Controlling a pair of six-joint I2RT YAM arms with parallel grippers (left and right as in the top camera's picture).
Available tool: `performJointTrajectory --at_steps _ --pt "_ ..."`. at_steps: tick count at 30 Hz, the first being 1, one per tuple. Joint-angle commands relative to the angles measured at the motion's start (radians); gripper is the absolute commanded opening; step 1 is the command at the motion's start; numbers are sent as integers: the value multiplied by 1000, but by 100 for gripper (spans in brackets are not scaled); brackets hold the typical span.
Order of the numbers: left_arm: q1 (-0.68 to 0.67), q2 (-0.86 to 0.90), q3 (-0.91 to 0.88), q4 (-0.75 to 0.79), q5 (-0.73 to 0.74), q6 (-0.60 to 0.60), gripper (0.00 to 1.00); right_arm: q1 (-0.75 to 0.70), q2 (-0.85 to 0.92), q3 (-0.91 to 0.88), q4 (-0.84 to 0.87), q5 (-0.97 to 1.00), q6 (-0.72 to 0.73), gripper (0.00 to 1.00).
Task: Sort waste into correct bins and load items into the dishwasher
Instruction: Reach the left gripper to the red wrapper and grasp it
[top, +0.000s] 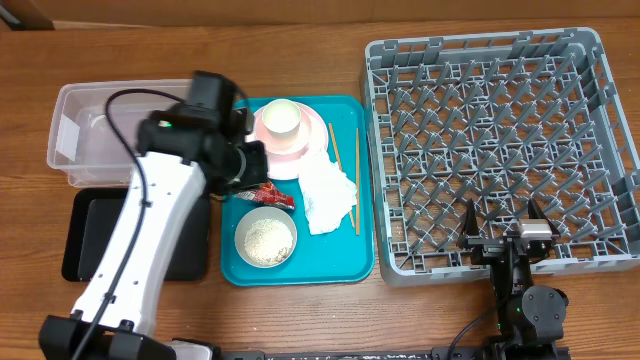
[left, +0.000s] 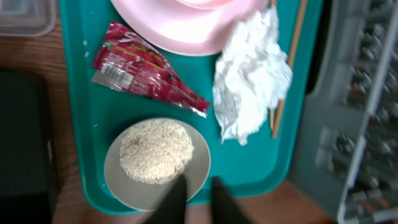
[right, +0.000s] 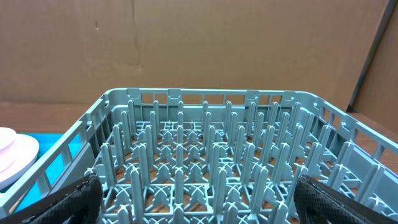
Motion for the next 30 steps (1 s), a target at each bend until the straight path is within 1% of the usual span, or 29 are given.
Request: performJointTrajectory --at_steps 1,2,4,6,11,18,21,24,27,30 --pt "-54 11 -30 45 -198 -156 38 6 -4 -10 5 7 0 100" --pt "-63 11 -39 65 -199 -165 44 6 -4 -10 5 7 0 100" --pt "-81 11 -63 109 -199 -187 49 6 -4 -10 5 7 0 100" --pt "-95 11 -93 151 -198 -208 50 6 -4 -10 5 7 0 100" --pt "-108 11 -164 220 -198 -217 50 6 -4 -10 5 7 0 100" --pt "-108 11 -268 336 -200 -217 43 6 -4 -10 5 7 0 100" --pt "-108 11 -312 399 -214 -221 43 6 -4 -10 5 7 0 100" --pt "-108 11 -344 437 -266 -254 44 6 -4 -10 5 7 0 100" --pt "-108 12 -372 463 -301 -275 51 6 -4 -10 5 7 0 100" --pt "-108 27 -386 485 -303 -282 52 6 -4 -10 5 7 0 100"
